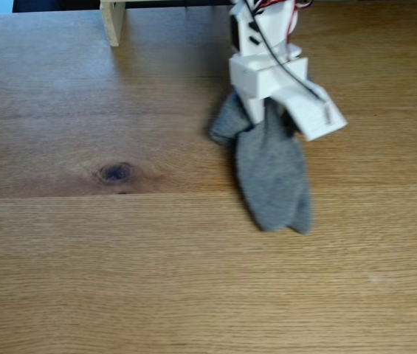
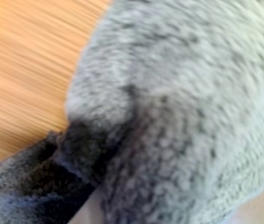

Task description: Clean the area in front of the robot

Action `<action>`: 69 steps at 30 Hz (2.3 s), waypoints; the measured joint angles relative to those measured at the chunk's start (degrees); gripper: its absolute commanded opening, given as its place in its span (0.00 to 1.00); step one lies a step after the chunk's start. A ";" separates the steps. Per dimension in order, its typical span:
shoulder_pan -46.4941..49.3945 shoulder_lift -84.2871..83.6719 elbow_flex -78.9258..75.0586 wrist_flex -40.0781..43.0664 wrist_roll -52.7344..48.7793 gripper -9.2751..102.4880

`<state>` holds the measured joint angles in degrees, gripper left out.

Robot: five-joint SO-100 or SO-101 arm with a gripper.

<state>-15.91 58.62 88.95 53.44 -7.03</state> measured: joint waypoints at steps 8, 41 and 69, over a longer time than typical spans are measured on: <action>0.62 -8.17 1.76 -33.31 -0.88 0.08; 20.04 2.11 1.76 -2.99 -12.83 0.08; 0.09 -22.15 2.20 -41.40 -13.36 0.08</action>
<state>-15.82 36.47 91.14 12.04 -20.39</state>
